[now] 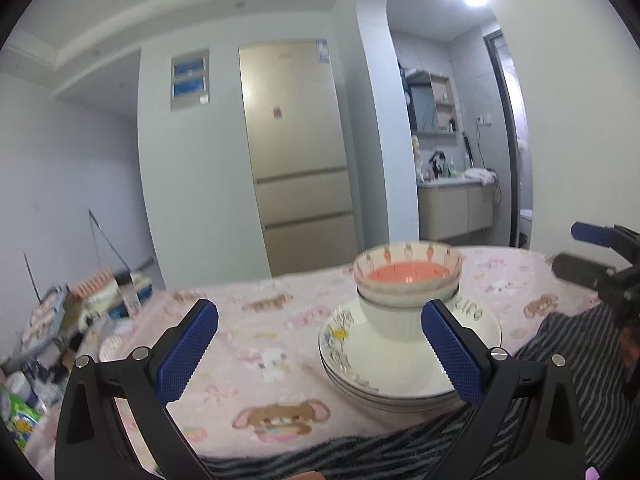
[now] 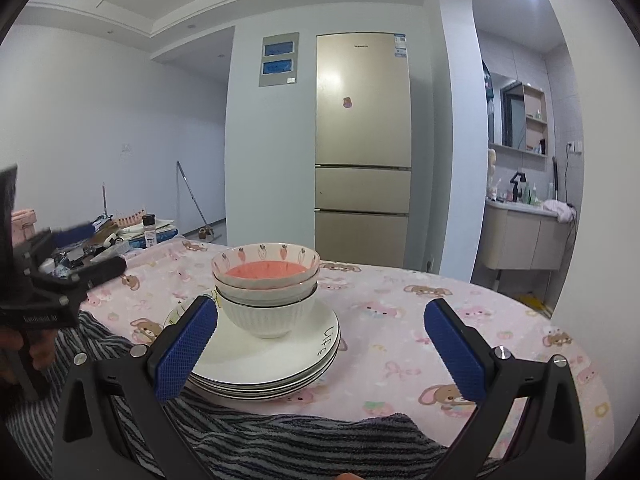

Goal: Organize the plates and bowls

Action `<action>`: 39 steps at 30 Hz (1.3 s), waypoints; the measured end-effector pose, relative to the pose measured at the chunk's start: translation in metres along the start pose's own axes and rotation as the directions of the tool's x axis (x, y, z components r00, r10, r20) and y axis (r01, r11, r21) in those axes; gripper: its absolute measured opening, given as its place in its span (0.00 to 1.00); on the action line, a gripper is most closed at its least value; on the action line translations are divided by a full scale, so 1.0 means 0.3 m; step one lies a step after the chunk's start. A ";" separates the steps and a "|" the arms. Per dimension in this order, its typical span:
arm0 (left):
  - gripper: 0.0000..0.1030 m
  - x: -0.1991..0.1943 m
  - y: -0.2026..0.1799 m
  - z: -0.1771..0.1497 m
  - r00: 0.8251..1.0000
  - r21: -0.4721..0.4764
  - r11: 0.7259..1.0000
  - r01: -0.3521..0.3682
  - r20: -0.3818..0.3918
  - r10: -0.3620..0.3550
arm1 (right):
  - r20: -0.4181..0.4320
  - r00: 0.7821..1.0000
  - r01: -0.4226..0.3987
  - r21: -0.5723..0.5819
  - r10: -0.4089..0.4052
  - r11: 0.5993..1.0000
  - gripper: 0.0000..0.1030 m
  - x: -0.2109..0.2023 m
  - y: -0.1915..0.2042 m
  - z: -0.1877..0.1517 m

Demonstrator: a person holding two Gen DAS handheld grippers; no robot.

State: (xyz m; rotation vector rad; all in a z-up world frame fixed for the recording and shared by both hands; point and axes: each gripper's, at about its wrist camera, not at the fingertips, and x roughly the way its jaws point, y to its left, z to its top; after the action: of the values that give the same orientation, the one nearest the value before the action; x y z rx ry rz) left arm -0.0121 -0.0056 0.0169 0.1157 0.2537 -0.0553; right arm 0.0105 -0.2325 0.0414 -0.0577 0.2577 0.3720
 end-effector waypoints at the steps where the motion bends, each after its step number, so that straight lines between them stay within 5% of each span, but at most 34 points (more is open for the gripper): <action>1: 1.00 0.006 0.003 -0.004 1.000 -0.004 1.000 0.000 -0.008 0.000 | -0.003 1.000 -0.001 0.006 0.001 1.000 1.00 0.002 -0.003 -0.005; 39: 1.00 0.055 0.021 -0.042 0.998 -0.045 0.999 0.001 -0.063 -0.003 | -0.082 0.996 0.016 0.004 -0.016 1.000 1.00 0.043 -0.005 -0.031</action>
State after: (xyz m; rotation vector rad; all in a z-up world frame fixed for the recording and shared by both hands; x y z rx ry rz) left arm 0.0011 0.0015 0.0011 0.0727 0.3179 -0.0480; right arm 0.0205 -0.2303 0.0290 -0.0703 0.3392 0.3534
